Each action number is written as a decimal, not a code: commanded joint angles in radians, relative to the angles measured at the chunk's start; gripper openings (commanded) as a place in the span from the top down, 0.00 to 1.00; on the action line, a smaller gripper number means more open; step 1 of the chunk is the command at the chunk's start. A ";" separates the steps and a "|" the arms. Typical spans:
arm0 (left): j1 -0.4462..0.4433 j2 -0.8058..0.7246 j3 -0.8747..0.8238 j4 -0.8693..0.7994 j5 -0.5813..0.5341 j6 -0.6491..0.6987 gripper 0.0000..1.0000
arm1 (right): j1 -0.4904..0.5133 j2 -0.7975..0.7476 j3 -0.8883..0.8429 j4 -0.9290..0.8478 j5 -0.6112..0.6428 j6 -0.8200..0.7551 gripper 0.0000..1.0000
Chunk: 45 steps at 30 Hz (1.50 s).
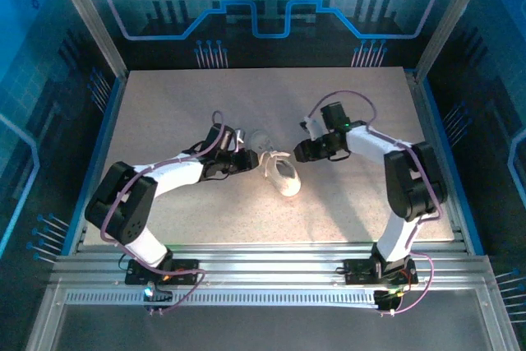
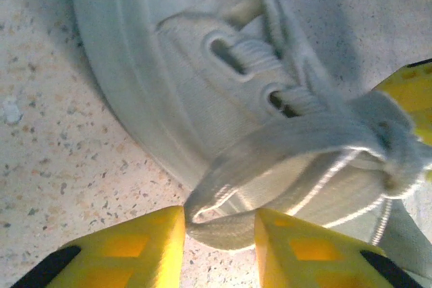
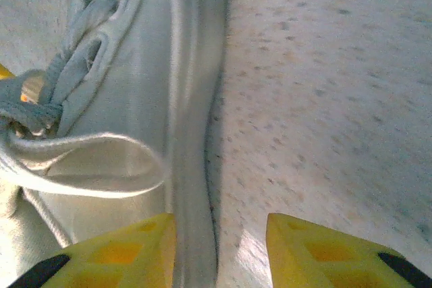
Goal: Tie the shoes
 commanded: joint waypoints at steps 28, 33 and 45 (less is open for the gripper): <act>-0.027 0.095 0.224 -0.026 0.087 0.073 0.77 | 0.177 0.031 0.222 -0.117 -0.053 -0.067 0.59; -0.037 0.120 0.239 -0.026 0.093 0.064 0.76 | 0.200 0.056 0.245 -0.153 0.001 -0.099 0.60; -0.045 0.131 0.236 -0.028 0.086 0.058 0.76 | 0.220 0.073 0.258 -0.170 0.132 -0.148 0.61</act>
